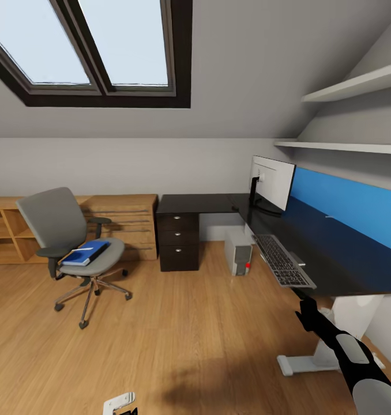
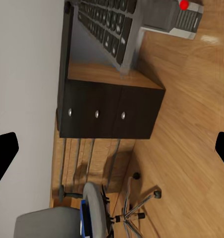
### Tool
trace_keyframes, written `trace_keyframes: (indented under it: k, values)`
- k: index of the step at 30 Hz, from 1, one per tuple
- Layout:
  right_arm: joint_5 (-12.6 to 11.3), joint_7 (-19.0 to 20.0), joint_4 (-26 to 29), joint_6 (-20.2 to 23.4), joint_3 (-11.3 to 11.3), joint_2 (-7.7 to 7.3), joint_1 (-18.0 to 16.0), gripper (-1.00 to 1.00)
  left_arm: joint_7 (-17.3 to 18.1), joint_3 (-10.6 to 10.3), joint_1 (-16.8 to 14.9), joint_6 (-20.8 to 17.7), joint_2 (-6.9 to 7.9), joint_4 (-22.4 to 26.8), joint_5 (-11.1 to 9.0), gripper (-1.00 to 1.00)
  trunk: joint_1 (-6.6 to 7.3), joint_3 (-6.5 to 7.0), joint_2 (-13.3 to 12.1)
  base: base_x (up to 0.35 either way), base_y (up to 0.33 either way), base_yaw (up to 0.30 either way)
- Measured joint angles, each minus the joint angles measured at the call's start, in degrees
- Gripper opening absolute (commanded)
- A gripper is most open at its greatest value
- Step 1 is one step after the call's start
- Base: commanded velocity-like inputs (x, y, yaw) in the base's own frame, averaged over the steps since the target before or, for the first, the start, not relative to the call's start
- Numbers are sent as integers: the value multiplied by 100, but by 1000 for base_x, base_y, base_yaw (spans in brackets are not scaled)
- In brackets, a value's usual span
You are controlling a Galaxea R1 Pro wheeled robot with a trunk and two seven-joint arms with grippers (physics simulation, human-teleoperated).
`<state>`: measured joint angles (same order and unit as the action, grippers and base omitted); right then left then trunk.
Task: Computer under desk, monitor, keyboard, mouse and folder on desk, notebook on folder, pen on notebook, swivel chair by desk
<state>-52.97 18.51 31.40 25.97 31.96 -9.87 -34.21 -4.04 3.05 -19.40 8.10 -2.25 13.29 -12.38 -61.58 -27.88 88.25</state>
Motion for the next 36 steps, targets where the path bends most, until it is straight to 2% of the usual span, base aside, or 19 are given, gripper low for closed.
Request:
trace_keyframes:
  k: [9,36]
  values:
    - [0,-5,0,2,2,1,-1,100,0,0,1,0,0,1,4,100,0,-8,0,0,0,-84]
    - [-16,-8,0,3,9,-14,-1,100,0,-5,1,0,0,1,5,100,0,-9,0,37,0,-2]
